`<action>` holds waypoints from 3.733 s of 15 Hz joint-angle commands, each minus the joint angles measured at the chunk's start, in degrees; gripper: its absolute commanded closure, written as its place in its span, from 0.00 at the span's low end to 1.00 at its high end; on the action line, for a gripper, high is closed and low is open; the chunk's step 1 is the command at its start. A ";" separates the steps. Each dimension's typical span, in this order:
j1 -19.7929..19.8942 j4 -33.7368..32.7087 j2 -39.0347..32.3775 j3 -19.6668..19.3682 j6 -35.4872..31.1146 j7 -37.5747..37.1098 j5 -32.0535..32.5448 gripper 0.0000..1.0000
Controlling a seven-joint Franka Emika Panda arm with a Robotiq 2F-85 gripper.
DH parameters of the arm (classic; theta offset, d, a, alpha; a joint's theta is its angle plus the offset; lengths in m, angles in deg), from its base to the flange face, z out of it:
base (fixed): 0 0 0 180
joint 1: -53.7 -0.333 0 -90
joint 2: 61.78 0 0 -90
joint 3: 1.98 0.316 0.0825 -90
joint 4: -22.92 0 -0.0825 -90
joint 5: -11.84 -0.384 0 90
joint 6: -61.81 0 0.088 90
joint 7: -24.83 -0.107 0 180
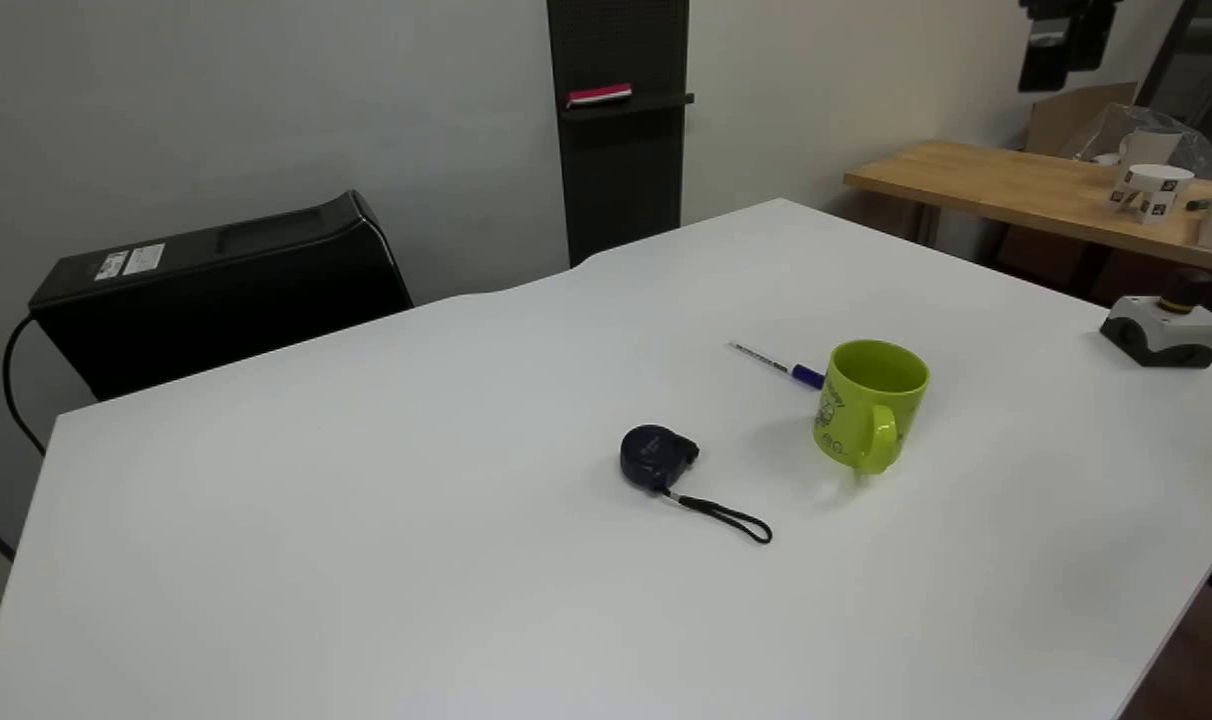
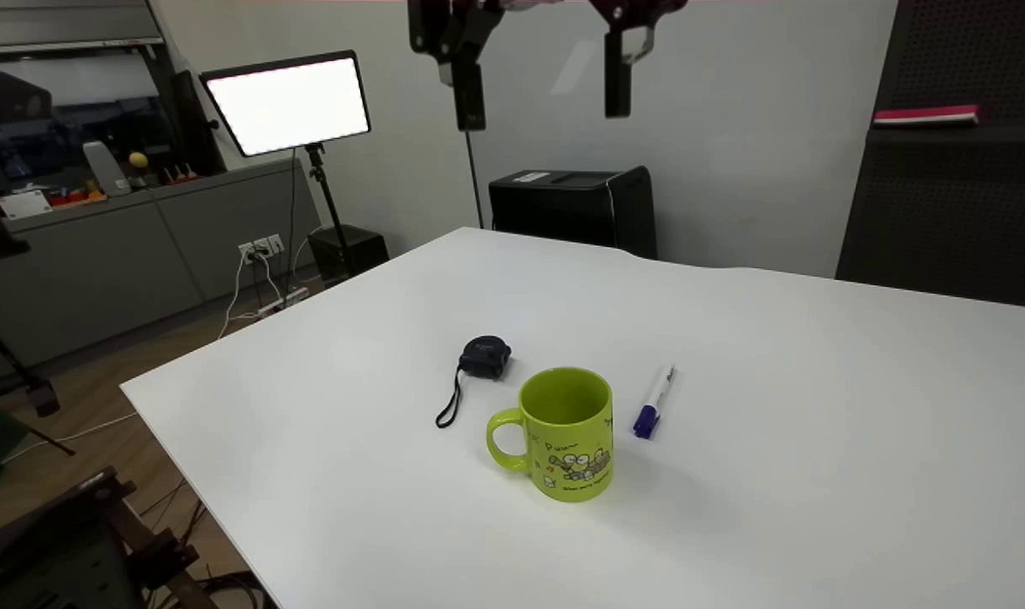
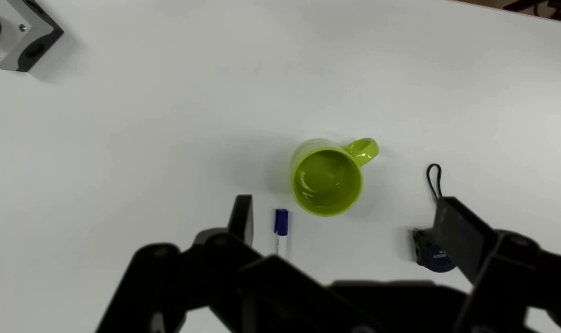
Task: Put the marker in the cup
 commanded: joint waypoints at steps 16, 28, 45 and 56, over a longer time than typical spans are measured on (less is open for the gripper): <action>5.19 -4.77 -23.56 1.09 -25.80 3.77 -8.68 0.00; 6.47 -5.46 -29.44 4.02 -35.79 2.27 -11.81 0.00; 4.37 -11.13 -44.02 3.08 -44.72 -4.07 -5.71 0.00; 4.55 -19.93 -51.59 3.19 -42.87 -4.67 -3.80 0.00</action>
